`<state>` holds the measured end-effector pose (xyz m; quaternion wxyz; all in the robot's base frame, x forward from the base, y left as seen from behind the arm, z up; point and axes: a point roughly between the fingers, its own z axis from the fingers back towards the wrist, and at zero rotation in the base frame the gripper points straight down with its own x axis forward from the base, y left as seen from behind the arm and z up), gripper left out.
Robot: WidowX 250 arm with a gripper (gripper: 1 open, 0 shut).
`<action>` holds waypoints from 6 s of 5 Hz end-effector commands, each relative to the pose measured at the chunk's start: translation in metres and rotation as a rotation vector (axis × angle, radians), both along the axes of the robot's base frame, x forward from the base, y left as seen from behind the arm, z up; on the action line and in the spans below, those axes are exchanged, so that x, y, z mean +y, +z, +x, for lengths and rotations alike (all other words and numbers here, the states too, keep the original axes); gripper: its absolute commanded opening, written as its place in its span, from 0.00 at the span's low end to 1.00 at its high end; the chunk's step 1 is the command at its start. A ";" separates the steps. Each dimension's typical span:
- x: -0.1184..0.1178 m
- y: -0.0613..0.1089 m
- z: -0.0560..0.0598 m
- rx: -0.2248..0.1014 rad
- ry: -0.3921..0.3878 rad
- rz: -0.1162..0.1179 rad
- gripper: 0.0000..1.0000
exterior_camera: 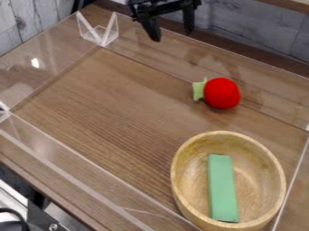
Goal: Move the red fruit to the right
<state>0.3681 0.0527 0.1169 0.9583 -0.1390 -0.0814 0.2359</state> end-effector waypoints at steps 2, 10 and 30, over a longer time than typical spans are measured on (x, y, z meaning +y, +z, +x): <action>-0.004 0.003 0.001 -0.046 -0.002 0.028 1.00; 0.066 -0.009 -0.054 -0.112 -0.258 0.117 1.00; 0.112 0.002 -0.053 -0.022 0.402 0.397 1.00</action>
